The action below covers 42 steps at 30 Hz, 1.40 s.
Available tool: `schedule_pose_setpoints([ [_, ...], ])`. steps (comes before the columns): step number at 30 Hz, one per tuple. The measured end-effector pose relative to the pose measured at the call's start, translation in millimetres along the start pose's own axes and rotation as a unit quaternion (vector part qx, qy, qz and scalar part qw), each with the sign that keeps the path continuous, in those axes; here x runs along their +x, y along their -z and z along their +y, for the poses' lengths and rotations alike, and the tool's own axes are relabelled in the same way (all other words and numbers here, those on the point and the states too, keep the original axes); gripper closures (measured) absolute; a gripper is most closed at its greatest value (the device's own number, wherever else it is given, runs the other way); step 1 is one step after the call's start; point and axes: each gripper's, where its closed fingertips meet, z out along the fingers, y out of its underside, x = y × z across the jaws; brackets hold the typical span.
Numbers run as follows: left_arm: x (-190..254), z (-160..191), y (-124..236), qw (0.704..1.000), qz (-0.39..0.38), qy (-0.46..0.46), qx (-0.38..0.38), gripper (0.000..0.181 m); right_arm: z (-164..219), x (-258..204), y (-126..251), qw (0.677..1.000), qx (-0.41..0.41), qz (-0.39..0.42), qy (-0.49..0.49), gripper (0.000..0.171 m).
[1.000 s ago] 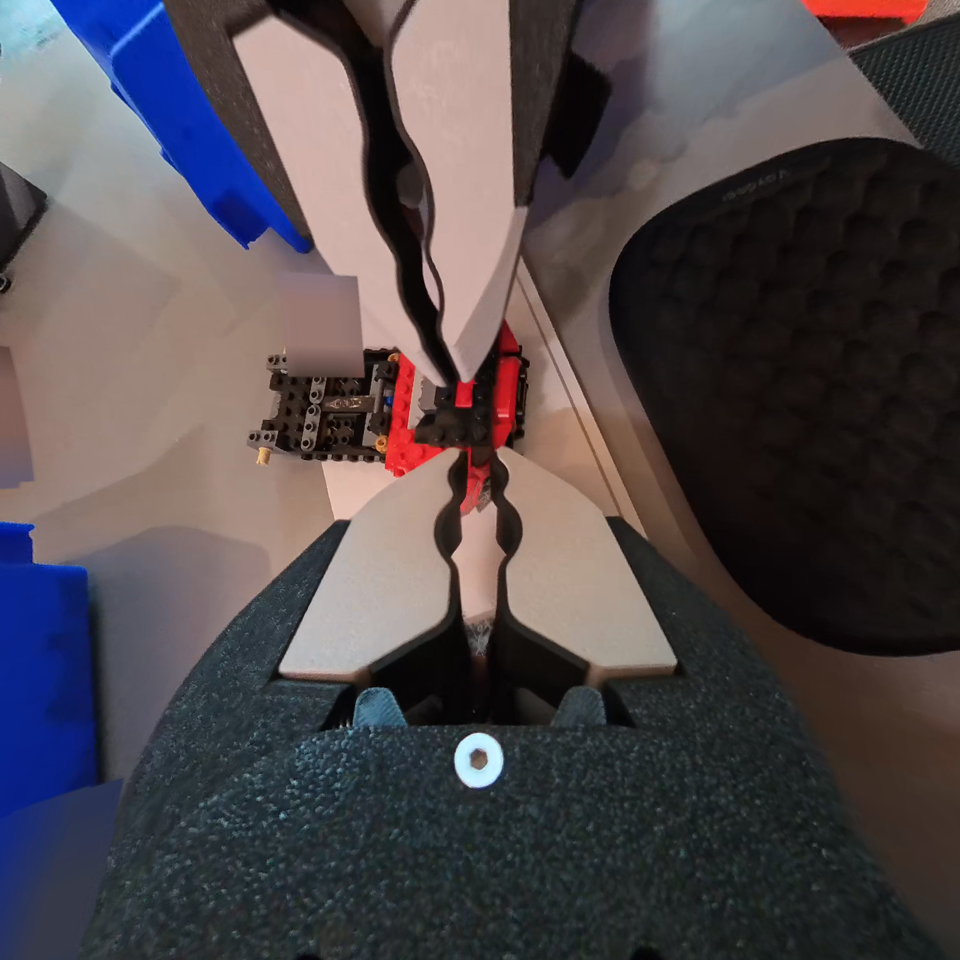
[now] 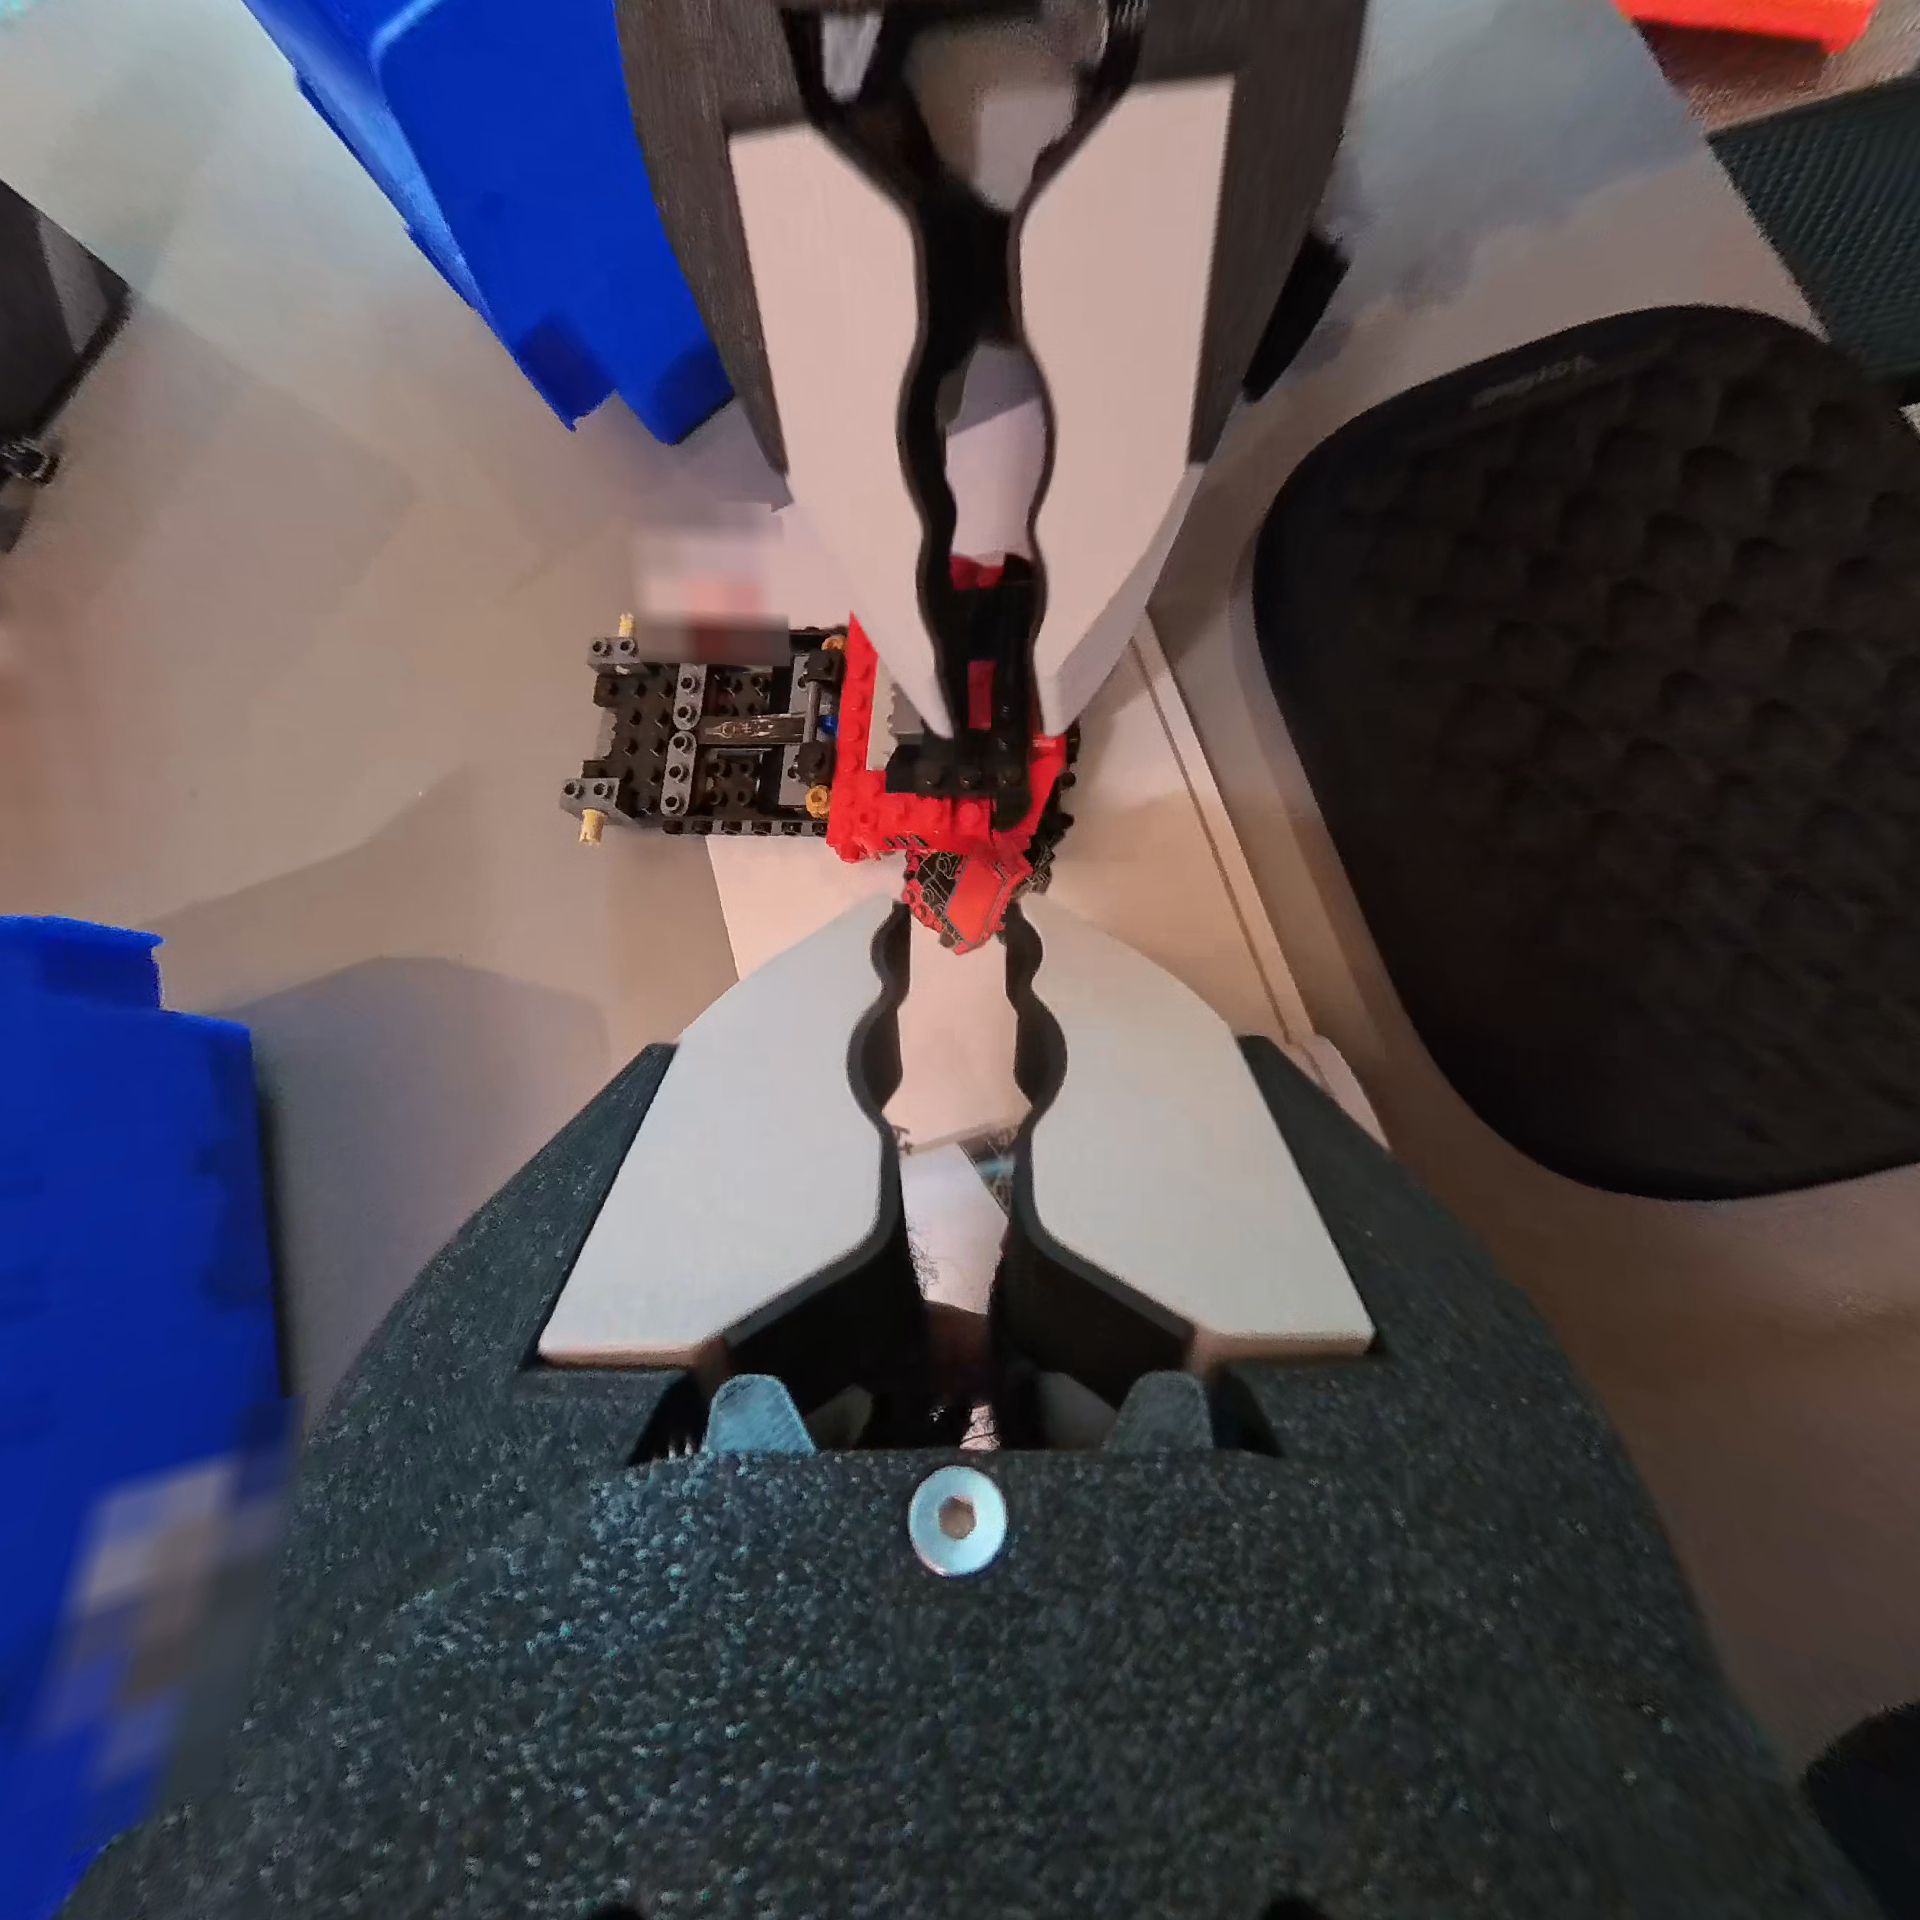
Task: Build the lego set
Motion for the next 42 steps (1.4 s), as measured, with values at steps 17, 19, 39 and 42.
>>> schedule_pose_setpoints([
  [17, 17.6, -24.4, 60.2, 0.987, -0.043, 0.055, 0.148, 0.165, -72.8, 4.7, 96.4, 0.916, 0.312, -0.146, -0.204, 0.163],
  [19, 19.3, -19.3, 54.6, 0.987, -0.045, 0.055, 0.141, 0.164, -76.3, 0.9, 103.7, 0.894, 0.344, -0.173, -0.229, 0.163],
  [39, 28.4, -14.6, 34.5, 0.985, -0.035, 0.068, 0.152, 0.163, -101.1, -10.3, 168.0, 0.658, 0.581, -0.34, -0.337, 0.163],
  [42, 27.1, -12.4, 33.7, 0.985, -0.038, 0.068, 0.153, 0.163, -97.4, -9.2, 153.2, 0.71, 0.546, -0.297, -0.331, 0.164],
])
